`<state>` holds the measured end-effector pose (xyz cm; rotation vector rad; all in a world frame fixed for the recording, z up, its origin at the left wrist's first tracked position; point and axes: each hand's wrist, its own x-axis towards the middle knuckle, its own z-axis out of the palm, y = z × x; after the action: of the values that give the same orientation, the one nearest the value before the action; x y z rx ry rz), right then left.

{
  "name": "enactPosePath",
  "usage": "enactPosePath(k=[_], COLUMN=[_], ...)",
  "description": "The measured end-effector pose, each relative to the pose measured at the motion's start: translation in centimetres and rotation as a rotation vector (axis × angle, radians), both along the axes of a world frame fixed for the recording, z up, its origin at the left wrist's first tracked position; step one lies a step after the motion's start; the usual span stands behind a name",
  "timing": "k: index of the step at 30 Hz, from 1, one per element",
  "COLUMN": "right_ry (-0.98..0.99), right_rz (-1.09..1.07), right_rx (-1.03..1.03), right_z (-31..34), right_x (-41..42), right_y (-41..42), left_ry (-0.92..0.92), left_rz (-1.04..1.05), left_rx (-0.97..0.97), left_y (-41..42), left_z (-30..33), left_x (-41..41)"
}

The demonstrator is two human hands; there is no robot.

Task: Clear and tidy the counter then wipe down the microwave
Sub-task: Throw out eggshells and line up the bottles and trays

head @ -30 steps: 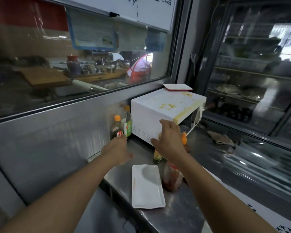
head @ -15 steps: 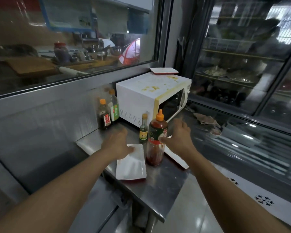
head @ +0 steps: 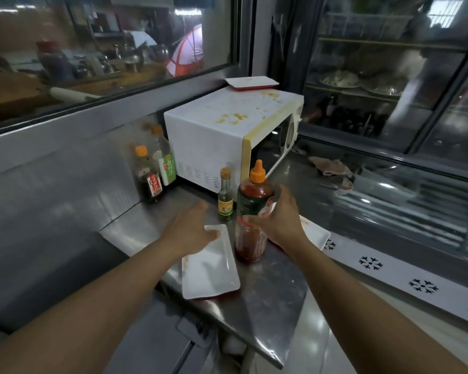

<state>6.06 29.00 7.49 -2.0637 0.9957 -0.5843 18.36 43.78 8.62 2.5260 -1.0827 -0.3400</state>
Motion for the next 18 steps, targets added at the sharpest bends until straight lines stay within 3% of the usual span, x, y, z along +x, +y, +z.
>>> enactPosePath(k=[9,18], right_ry=[-0.124,-0.166], right_rz=[-0.015,-0.089], right_rx=[0.216,0.165], right_z=[-2.8,-1.6], right_x=[2.1,3.9], right_y=[-1.5,-2.2], left_ry=[0.086,0.111], left_rz=[-0.036,-0.084], left_rx=[-0.019,-0.116], left_y=[-3.2,-6.6], left_z=[-2.6,-3.5], left_x=[4.4,8.2])
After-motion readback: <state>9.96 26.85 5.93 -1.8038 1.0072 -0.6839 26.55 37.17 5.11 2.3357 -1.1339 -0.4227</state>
